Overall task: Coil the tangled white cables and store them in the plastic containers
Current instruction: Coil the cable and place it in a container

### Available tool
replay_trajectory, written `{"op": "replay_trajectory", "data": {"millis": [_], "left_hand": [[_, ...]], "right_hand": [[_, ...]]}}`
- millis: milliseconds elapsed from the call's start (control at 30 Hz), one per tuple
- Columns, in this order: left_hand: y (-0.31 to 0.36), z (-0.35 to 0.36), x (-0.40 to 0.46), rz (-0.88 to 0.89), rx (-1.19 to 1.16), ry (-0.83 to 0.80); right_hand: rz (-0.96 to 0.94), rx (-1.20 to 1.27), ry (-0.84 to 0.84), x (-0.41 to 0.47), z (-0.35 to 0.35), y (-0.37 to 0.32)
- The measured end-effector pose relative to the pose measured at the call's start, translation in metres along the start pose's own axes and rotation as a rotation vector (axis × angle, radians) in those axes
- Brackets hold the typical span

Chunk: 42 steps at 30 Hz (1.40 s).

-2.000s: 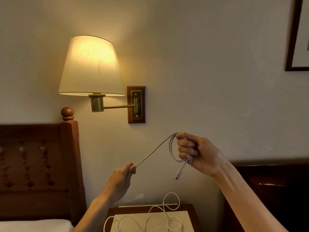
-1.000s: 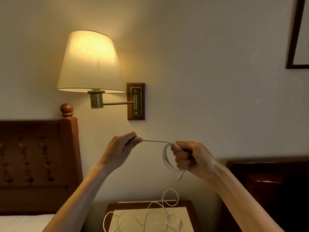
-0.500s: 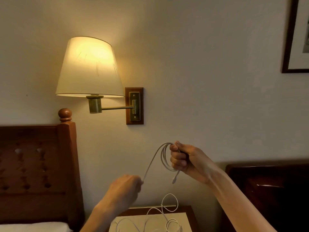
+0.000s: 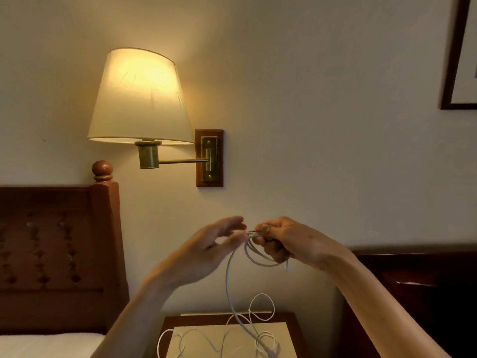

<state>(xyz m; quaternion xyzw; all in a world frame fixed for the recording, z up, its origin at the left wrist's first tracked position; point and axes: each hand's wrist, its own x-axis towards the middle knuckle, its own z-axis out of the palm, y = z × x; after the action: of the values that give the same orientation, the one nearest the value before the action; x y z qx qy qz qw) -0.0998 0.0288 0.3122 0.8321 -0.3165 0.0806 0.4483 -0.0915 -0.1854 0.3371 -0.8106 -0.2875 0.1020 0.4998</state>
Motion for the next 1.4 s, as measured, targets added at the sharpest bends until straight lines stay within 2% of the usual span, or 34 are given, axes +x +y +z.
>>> {"op": "replay_trajectory", "data": {"millis": [33, 100, 167, 233, 300, 400, 467, 500, 633, 733, 800, 900, 1000, 1067, 1167, 1200, 1233, 1333, 1400], "left_hand": [[0.000, 0.009, 0.002, 0.039, 0.047, -0.001], [-0.003, 0.024, 0.002, 0.076, -0.011, 0.047], [-0.008, 0.029, 0.000, 0.031, -0.214, 0.074], [-0.010, 0.033, -0.004, -0.044, -0.482, 0.013], [-0.007, 0.036, -0.004, -0.081, -0.587, 0.013], [-0.003, 0.040, 0.001, -0.102, -0.397, 0.222], [-0.004, 0.039, 0.003, -0.106, -0.374, 0.328], [-0.006, 0.036, 0.003, -0.109, -0.390, 0.357], [-0.015, 0.030, 0.004, -0.115, -0.410, 0.405], [-0.016, 0.031, 0.004, -0.086, -0.402, 0.434], [-0.018, 0.034, 0.004, -0.048, -0.349, 0.452], [-0.025, 0.041, 0.006, -0.051, -0.307, 0.470], [-0.025, 0.044, 0.010, -0.091, -0.337, 0.504], [-0.023, 0.043, 0.011, -0.128, -0.376, 0.528], [-0.021, 0.042, 0.010, -0.166, -0.425, 0.534], [-0.020, 0.042, 0.009, -0.169, -0.454, 0.530], [-0.018, 0.042, 0.009, -0.168, -0.487, 0.527], [-0.016, 0.039, 0.009, -0.171, -0.549, 0.535], [-0.014, 0.038, 0.009, -0.173, -0.590, 0.541]], "right_hand": [[-0.007, 0.005, -0.017, 0.001, 0.001, -0.002], [-0.019, 0.033, -0.049, 0.001, 0.003, -0.003], [-0.016, 0.075, -0.069, 0.002, 0.004, -0.003], [-0.003, 0.112, -0.084, 0.001, 0.005, -0.001], [0.007, 0.134, -0.076, 0.002, 0.007, 0.001], [-0.036, 0.012, 0.090, 0.007, 0.016, 0.006], [-0.111, -0.167, 0.284, 0.010, 0.017, 0.017], [-0.122, -0.192, 0.328, 0.010, 0.016, 0.022], [-0.086, -0.121, 0.233, 0.001, 0.014, 0.035], [-0.066, -0.104, 0.315, -0.002, 0.018, 0.034], [-0.049, 0.001, 0.412, -0.003, 0.018, 0.030], [-0.089, 0.327, 0.537, -0.005, 0.024, 0.019], [-0.161, 0.416, 0.606, -0.001, 0.040, 0.016], [-0.219, 0.226, 0.674, 0.001, 0.053, 0.025], [-0.365, -0.289, 0.860, 0.005, 0.066, 0.041], [-0.419, -0.366, 0.873, 0.008, 0.067, 0.045], [-0.463, -0.371, 0.842, 0.010, 0.067, 0.047], [-0.518, -0.187, 0.689, 0.013, 0.068, 0.049], [-0.510, -0.122, 0.677, 0.013, 0.067, 0.049]]}}
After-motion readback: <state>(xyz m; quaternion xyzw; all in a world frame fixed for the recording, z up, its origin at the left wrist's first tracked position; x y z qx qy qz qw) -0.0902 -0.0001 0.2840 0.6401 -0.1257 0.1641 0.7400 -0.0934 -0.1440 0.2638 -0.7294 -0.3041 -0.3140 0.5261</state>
